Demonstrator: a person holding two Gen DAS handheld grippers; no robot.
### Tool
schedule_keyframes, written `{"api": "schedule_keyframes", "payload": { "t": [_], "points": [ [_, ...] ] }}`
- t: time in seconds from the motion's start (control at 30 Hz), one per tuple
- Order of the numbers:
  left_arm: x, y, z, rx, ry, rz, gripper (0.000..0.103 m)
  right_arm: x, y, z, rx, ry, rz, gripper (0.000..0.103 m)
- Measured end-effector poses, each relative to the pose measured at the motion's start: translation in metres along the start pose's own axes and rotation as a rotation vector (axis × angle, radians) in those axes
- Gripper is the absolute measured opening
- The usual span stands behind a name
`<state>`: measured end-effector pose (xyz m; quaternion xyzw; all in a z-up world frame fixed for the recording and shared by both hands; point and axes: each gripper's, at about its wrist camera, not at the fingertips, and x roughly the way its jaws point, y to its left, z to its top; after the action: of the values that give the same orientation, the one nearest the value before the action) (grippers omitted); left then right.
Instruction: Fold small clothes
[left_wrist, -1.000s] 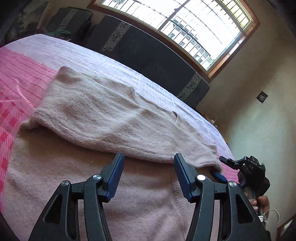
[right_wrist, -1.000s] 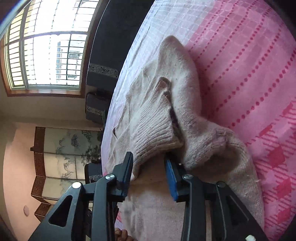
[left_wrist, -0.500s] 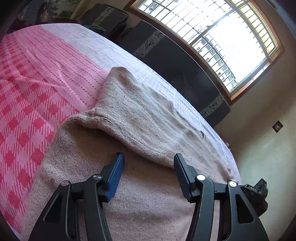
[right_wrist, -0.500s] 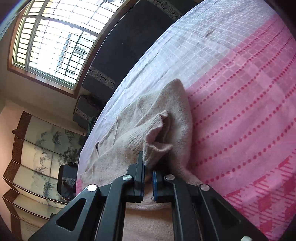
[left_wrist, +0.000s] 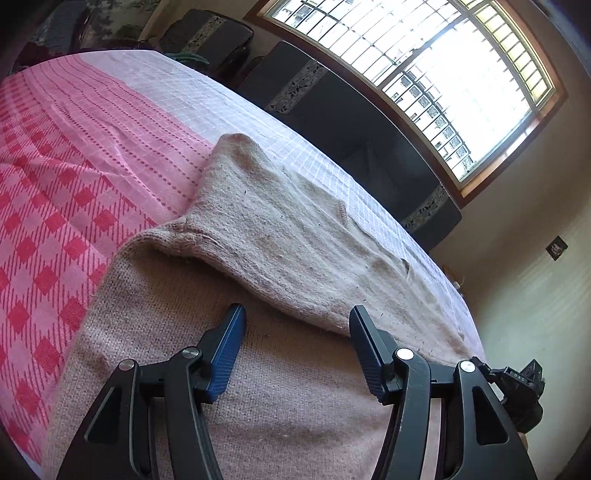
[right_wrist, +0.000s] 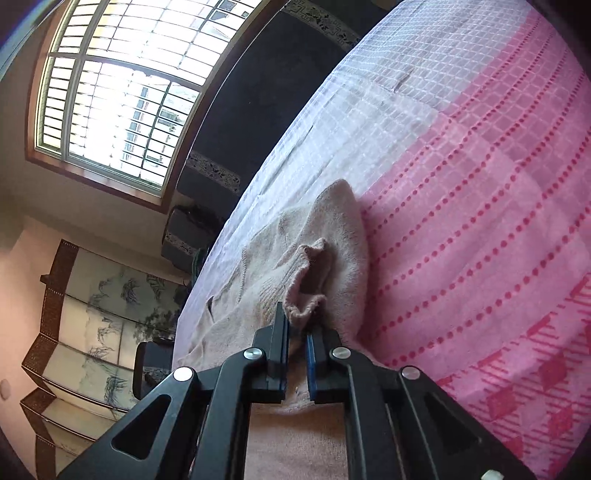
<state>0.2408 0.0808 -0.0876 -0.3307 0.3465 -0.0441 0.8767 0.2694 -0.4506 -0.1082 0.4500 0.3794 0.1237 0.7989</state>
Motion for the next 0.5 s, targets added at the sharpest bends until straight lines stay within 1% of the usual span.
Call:
{"api": "schedule_keyframes", "payload": {
  "t": [0.07, 0.13, 0.17, 0.23, 0.3, 0.33, 0.43, 0.5],
  "points": [
    [0.0, 0.0, 0.0, 0.002, 0.0, 0.002, 0.059, -0.003, 0.004, -0.003, -0.041, 0.003, -0.03, 0.009],
    [0.001, -0.001, 0.0, 0.005, 0.0, 0.003, 0.06, 0.001, -0.002, -0.009, -0.044, 0.037, -0.073, 0.008],
    [0.002, -0.001, 0.0, 0.008, 0.0, 0.004, 0.06, 0.002, -0.008, -0.01, -0.028, 0.044, -0.062, 0.007],
    [0.002, -0.002, 0.0, 0.014, 0.001, 0.008, 0.061, 0.002, -0.016, -0.006, 0.03, 0.069, -0.014, 0.006],
    [0.003, -0.003, 0.0, 0.018, 0.001, 0.009, 0.061, -0.001, -0.022, -0.001, 0.096, 0.085, 0.023, 0.012],
    [0.003, -0.003, 0.0, 0.018, 0.001, 0.009, 0.061, -0.004, -0.021, 0.0, 0.101, 0.085, 0.024, 0.013],
    [0.004, -0.004, 0.0, 0.021, 0.001, 0.012, 0.062, -0.02, -0.014, -0.001, 0.072, 0.046, -0.015, 0.019],
    [0.004, -0.005, 0.0, 0.024, 0.001, 0.016, 0.062, -0.033, -0.01, 0.0, 0.056, -0.008, -0.005, 0.02]
  ]
}}
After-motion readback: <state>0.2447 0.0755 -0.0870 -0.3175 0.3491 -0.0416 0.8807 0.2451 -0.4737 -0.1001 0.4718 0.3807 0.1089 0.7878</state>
